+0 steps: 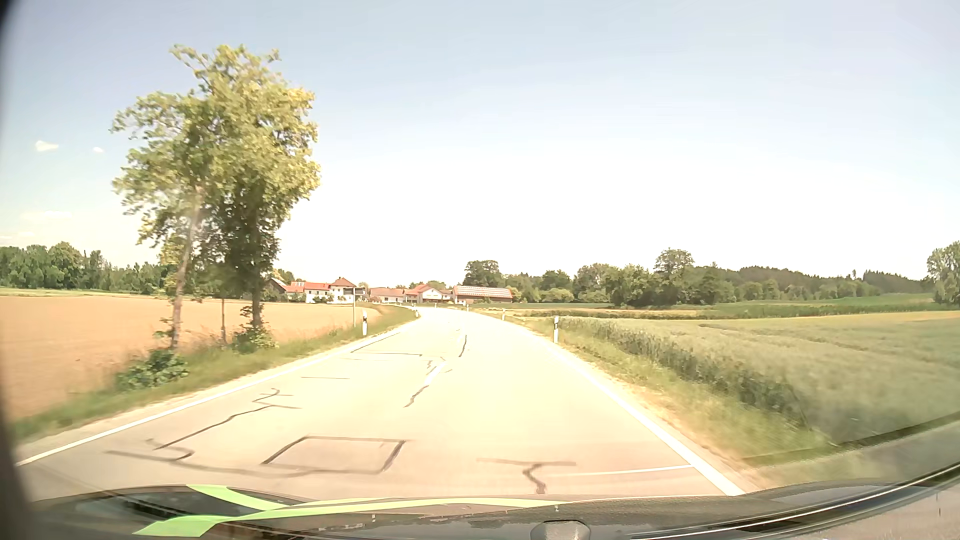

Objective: Follow the waypoints while adhering to traffic rules and regulations

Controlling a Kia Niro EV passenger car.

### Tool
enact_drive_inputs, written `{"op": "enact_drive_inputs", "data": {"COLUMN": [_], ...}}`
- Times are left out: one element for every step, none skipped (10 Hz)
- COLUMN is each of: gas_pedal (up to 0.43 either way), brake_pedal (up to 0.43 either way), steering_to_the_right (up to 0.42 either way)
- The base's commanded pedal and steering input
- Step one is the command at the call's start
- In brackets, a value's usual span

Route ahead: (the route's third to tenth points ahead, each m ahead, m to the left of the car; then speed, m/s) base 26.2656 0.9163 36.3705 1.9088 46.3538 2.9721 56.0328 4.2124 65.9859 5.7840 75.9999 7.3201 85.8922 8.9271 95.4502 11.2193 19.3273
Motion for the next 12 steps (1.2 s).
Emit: {"op": "enact_drive_inputs", "data": {"gas_pedal": [0.26, 0.248, 0.228, 0.209, 0.209, 0.22, 0.22, 0.22, 0.22, 0.22, 0.209, 0.189], "brake_pedal": [0.0, 0.0, 0.0, 0.0, 0.0, 0.0, 0.0, 0.0, 0.0, 0.0, 0.0, 0.0], "steering_to_the_right": [-0.013, -0.014, -0.013, -0.013, -0.013, -0.012, -0.012, -0.012, -0.013, -0.014, -0.014, -0.013]}}
